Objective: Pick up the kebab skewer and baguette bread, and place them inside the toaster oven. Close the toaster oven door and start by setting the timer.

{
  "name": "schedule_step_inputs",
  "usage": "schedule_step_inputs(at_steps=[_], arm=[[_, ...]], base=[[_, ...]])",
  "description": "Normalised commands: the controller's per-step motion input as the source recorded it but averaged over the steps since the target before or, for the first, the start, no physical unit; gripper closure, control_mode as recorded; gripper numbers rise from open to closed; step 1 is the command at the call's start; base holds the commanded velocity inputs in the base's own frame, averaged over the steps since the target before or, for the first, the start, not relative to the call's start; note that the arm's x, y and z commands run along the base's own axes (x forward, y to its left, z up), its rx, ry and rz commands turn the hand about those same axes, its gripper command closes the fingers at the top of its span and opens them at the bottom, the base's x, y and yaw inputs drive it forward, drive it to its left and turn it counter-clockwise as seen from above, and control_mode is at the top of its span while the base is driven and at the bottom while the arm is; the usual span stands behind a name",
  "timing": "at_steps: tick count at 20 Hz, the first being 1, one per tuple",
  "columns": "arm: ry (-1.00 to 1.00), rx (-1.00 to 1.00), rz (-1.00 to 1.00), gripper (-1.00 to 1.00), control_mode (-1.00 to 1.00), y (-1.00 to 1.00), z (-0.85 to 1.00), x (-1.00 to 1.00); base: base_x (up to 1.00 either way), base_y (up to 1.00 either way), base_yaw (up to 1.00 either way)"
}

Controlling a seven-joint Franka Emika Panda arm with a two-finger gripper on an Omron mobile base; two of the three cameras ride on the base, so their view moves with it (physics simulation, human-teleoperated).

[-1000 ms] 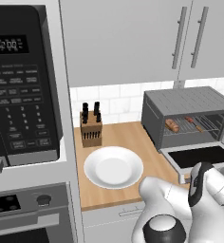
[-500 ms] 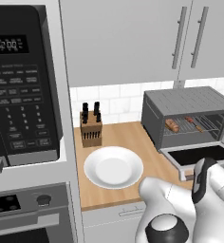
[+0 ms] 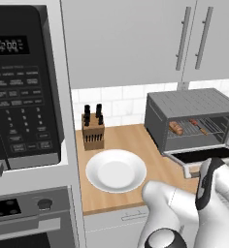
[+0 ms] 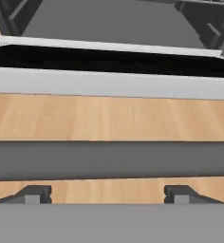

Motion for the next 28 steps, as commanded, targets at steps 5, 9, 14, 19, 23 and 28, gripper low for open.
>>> schedule_step_inputs(at_steps=[5,9,14,19,23,28], arm=[[0.00,0.00,0.00,-1.00,-1.00,0.44,0.41,0.93],[0.00,0.01,0.02,-1.00,-1.00,0.30,0.39,0.90],[0.00,0.00,0.04,-1.00,-1.00,0.22,0.19,0.92],[0.00,0.00,0.07,-1.00,-1.00,0.11,0.04,0.87],[0.05,0.00,0.11,-1.00,-1.00,0.03,0.00,0.51],[0.06,0.00,0.12,-1.00,-1.00,0.00,0.00,0.57]], base=[[0.00,0.00,0.00],[0.00,0.00,0.00],[0.00,0.00,0.00],[0.00,0.00,0.00],[0.00,0.00,0.00],[0.00,0.00,0.00]])
